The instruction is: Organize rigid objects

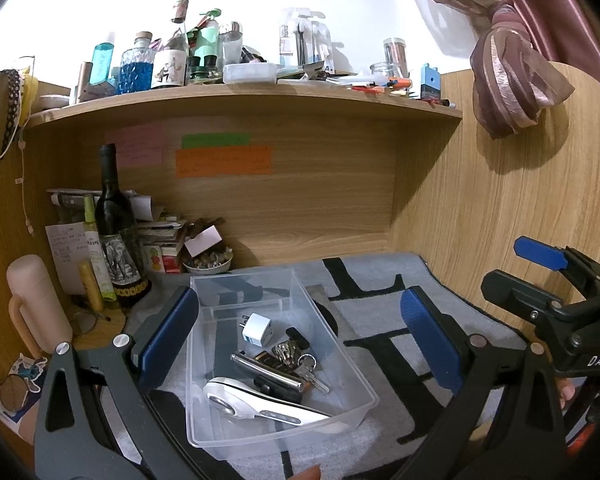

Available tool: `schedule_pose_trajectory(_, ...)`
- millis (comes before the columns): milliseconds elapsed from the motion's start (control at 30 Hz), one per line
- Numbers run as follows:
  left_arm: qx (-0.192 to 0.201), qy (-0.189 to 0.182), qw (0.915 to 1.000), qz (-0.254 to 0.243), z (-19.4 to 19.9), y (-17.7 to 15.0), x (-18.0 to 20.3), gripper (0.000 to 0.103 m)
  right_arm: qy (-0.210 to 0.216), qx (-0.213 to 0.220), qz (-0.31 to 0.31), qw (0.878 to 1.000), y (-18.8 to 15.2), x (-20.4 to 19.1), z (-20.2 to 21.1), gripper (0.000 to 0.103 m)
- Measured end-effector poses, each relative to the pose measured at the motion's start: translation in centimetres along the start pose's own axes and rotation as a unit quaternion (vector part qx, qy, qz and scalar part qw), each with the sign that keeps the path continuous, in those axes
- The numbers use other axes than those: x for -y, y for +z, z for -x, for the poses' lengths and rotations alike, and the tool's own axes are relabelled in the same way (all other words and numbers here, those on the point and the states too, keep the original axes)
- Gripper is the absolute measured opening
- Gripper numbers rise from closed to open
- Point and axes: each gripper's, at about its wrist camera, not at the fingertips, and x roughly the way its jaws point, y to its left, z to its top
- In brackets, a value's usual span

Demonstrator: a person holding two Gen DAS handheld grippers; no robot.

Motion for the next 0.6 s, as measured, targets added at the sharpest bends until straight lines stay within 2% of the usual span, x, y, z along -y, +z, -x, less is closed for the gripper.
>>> schedule_pose_trajectory(600, -0.014, -0.008, 0.9999, 0.004, -0.82, -0.16, -0.45, 0.103, 0.012, -0.008, 0.031, 0.999, 0.1, -0.7, -0.87, 0.103)
